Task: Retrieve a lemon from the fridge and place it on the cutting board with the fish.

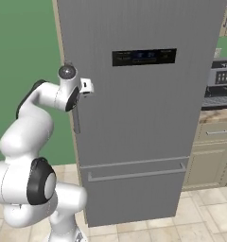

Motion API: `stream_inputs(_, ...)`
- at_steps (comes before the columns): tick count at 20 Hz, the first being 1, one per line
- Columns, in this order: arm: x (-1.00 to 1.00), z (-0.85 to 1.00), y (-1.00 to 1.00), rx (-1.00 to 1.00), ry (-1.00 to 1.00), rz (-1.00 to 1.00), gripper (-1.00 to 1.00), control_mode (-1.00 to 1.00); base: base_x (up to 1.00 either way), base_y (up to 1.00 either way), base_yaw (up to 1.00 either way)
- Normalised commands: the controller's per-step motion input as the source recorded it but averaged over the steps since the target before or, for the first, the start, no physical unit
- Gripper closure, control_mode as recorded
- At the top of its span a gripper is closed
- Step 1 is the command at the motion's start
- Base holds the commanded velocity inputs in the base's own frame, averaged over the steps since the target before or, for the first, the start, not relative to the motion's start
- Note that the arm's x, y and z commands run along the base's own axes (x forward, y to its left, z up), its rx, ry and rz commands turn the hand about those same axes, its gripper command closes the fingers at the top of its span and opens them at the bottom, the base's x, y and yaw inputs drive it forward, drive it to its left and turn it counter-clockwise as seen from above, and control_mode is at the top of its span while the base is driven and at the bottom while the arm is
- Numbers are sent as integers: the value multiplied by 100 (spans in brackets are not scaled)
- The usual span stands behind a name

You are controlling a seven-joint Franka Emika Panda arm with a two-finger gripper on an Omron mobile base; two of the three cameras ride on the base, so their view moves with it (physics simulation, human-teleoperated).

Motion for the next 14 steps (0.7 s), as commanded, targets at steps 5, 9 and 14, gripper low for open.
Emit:
stream_inputs(5,24,-17,13,0,-8,0,-100,-100,0,0,0)
stream_inputs(9,32,-13,25,0,-6,0,100,-100,0,0,0)
stream_inputs(14,34,-10,22,0,-5,0,100,-100,0,0,0)
